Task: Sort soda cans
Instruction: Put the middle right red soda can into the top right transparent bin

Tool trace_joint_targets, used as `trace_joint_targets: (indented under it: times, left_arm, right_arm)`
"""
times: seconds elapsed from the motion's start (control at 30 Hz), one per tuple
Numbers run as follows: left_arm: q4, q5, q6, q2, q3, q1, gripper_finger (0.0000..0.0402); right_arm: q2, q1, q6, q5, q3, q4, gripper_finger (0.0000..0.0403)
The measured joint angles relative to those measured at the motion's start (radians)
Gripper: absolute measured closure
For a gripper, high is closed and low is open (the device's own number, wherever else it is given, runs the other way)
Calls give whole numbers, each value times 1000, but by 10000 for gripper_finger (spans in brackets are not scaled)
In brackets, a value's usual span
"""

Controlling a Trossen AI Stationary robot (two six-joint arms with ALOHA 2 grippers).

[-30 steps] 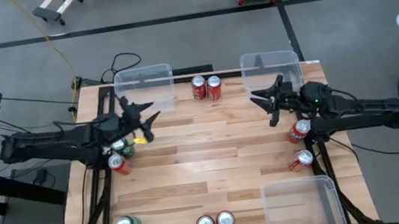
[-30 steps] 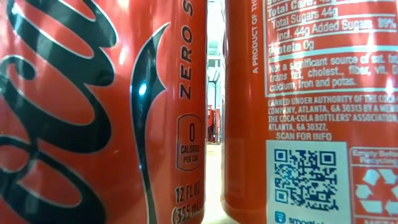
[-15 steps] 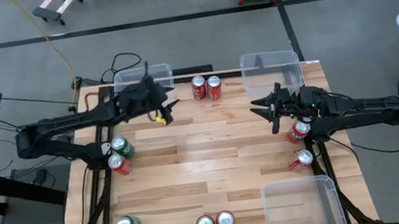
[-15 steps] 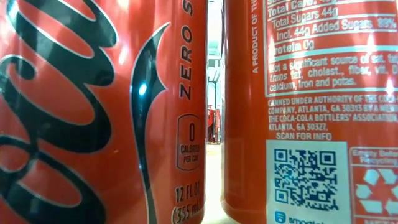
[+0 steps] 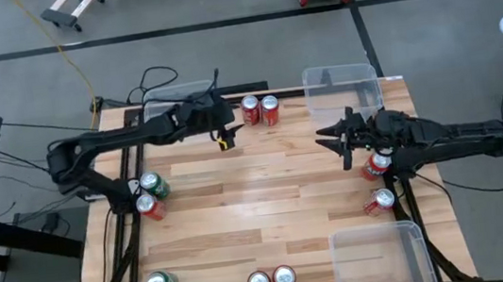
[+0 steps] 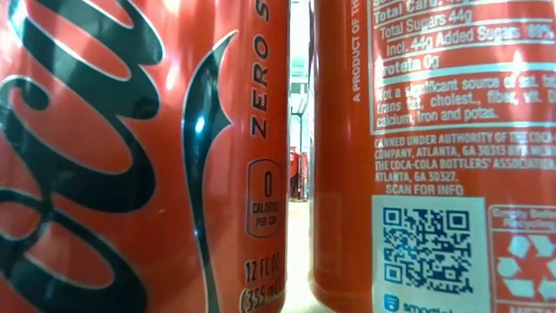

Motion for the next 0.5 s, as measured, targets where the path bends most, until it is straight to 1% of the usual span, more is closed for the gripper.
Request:
trace_joint_targets:
  times: [0.07,0.13,0.23,0.37,0.5]
  left_arm:
    - [74,-14,-32,30,12,7,125]
    - [68,-14,-77,69,66,29,119]
    - [-12,32,-100,136,161,61,113]
    - [-111,111,-63,236,285,69,110]
    - [-233,118,11,324,410,69,110]
  right_arm:
    - [12,0,-14,0,0,-4,240]
    - [28,-2,-32,0,0,4,240]
    - [60,-2,-43,0,0,5,240]
    - [107,4,-24,0,0,-3,240]
    - [148,15,0,0,0,-12,240]
